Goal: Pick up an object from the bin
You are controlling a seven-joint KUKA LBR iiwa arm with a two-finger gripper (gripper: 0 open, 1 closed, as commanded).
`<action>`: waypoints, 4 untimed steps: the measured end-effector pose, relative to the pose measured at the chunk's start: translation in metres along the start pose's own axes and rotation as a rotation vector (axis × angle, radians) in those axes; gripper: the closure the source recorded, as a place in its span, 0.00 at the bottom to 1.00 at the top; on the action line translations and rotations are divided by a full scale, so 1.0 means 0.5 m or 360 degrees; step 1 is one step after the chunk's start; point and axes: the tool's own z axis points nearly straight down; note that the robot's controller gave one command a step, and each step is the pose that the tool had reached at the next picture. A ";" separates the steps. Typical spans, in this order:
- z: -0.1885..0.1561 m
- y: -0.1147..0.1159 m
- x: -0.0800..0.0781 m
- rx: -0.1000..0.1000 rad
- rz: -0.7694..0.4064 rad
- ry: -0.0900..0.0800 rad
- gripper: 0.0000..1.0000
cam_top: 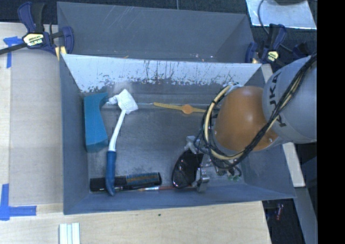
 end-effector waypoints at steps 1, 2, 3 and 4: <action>0.000 0.000 0.000 0.0000 0.0000 0.0000 1.00; 0.000 0.000 0.000 0.0000 -0.0001 0.0000 1.00; 0.000 0.000 0.000 0.0000 -0.0001 0.0000 1.00; 0.000 0.000 0.000 0.0000 -0.0001 0.0000 1.00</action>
Offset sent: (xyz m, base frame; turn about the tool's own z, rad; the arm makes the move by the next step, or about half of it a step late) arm 0.0000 0.0000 0.0000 0.0000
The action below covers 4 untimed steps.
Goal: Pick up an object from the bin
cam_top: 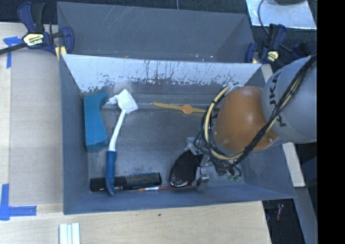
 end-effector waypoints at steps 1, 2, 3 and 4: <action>0.000 0.000 0.000 0.0000 0.0000 0.0000 1.00; 0.000 0.000 0.000 0.0000 0.0000 0.0000 1.00; 0.000 0.000 0.000 0.0000 0.0000 0.0000 1.00; 0.000 0.000 0.000 0.0000 -0.0001 0.0000 1.00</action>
Offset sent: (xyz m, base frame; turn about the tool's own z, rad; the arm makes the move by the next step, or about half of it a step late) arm 0.0000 0.0000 0.0000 0.0000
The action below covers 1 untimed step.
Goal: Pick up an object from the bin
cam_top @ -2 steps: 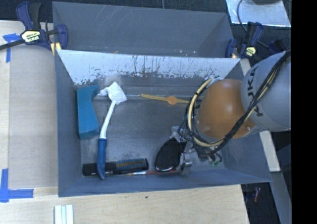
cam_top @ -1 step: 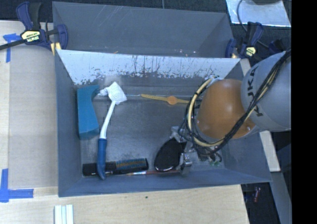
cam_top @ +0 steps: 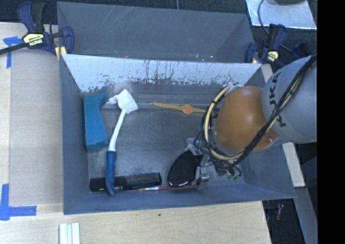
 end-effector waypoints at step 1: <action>0.000 0.000 0.000 0.0000 0.0000 0.0000 1.00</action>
Offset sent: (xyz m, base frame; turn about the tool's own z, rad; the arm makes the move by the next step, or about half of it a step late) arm 0.0000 0.0000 0.0000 0.0000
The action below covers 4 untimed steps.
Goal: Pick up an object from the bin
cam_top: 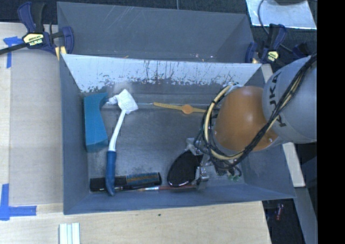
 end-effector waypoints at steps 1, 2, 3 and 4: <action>0.000 0.000 0.000 0.0000 0.0000 0.0000 1.00; 0.000 0.000 0.000 0.0000 0.0000 0.0000 1.00; -0.151 0.118 -0.046 0.0000 -0.0411 -0.0005 1.00; -0.151 0.118 -0.046 0.0000 -0.0411 -0.0005 1.00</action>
Offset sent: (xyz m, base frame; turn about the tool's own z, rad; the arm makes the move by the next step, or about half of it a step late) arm 0.0000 0.0000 0.0000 0.0000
